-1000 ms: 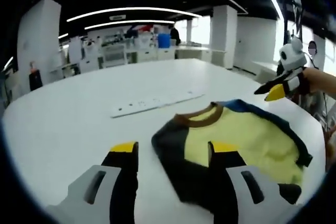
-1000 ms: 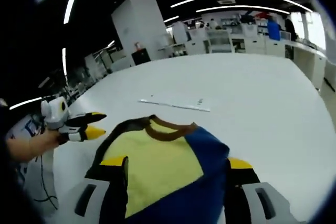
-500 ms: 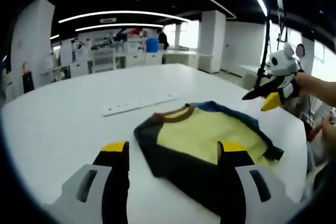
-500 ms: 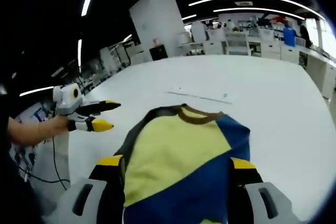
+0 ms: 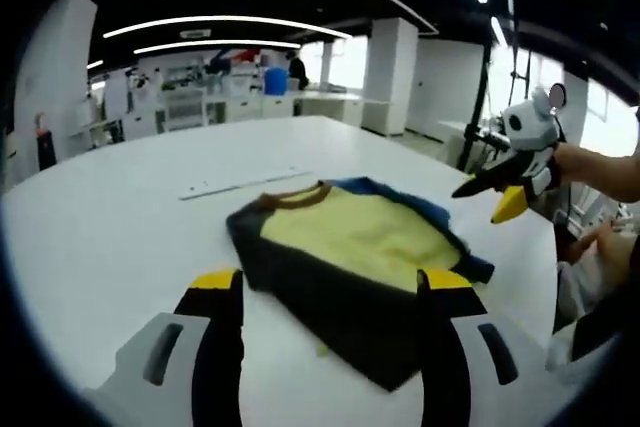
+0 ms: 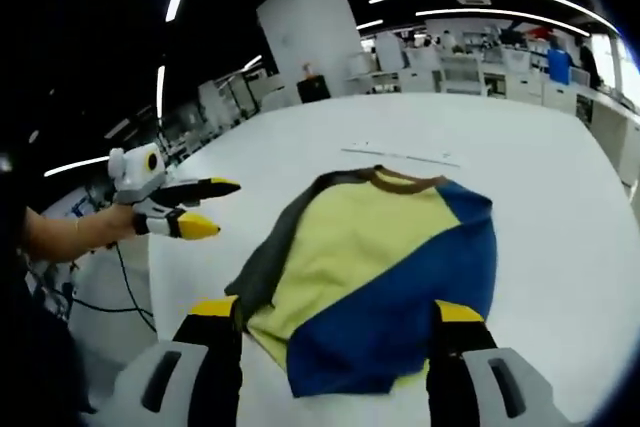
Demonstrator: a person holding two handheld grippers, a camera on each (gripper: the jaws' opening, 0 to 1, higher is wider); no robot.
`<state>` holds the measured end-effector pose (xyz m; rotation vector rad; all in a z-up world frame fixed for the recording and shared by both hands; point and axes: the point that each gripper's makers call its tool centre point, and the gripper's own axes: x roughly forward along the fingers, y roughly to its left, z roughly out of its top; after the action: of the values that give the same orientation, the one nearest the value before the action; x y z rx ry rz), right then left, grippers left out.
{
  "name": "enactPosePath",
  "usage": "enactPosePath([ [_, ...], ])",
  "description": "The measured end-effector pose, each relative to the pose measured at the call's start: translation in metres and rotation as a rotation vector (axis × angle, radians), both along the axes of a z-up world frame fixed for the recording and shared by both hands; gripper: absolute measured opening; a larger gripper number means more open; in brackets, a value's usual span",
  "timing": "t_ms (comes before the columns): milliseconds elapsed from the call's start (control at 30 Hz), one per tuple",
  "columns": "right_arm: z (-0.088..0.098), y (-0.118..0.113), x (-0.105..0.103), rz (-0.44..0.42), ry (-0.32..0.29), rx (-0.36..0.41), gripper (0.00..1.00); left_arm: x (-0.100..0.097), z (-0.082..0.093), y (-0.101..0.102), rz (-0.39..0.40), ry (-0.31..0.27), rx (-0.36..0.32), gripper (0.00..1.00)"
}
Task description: Fold the garment on the visible template until the final outline fits inside the template.
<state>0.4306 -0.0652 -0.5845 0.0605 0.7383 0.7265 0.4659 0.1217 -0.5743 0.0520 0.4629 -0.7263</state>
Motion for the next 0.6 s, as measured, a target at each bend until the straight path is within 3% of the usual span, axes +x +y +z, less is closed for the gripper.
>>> enactPosePath([
  [400,-0.015,0.008,-0.034,0.004,0.000,-0.014,0.63,-0.041,-0.013,-0.012,-0.025,0.024,0.002,0.62],
  [600,-0.027,0.010,-0.047,-0.006,0.006,-0.022,0.56,-0.059,-0.029,-0.020,-0.028,0.050,0.027,0.59],
])
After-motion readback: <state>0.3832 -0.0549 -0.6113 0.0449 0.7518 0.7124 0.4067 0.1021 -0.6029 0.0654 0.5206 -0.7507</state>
